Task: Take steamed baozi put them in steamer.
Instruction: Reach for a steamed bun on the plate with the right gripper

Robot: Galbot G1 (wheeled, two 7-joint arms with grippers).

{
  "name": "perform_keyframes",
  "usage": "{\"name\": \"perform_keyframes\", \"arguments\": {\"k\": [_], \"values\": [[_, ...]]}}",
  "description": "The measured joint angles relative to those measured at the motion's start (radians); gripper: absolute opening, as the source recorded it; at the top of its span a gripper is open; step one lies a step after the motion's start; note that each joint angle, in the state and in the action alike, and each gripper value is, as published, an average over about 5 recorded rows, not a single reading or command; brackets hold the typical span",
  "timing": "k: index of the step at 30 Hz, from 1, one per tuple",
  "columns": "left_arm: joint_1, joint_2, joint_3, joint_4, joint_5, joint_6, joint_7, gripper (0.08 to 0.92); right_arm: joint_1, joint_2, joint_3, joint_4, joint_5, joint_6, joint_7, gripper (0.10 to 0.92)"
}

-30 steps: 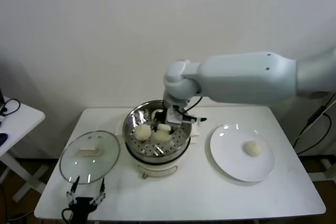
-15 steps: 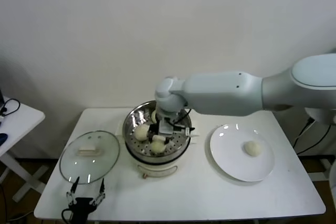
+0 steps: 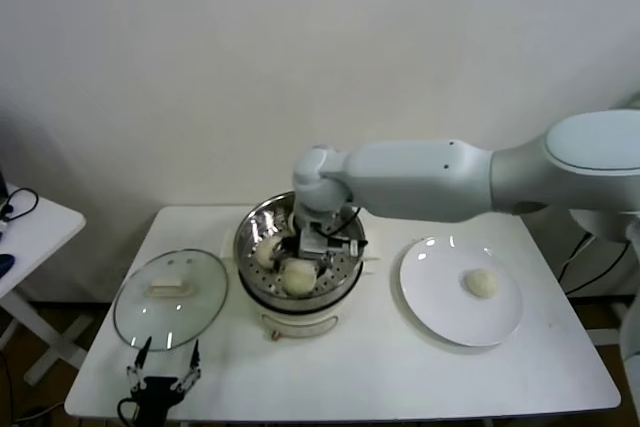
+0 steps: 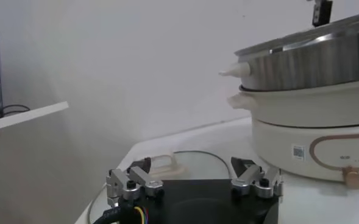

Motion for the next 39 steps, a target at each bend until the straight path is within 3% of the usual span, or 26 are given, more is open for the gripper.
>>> {"name": "perform_keyframes", "arguments": {"k": [9,22,39], "values": [[0.001,-0.001,0.002,0.000,0.002,-0.001,0.001,0.823,0.126,-0.086,-0.055,0.010,0.140,-0.035,-0.080,0.823],[-0.003,0.002,0.006,-0.005,0.003,-0.002,0.010,0.823,0.244,-0.346,-0.229,-0.008,0.344,-0.296,-0.141,0.823],[0.001,0.003,0.004,0.009,0.008,-0.004,0.011,0.823,0.002,-0.554,-0.137,-0.202,0.285,-0.448,-0.138,0.823]]}}
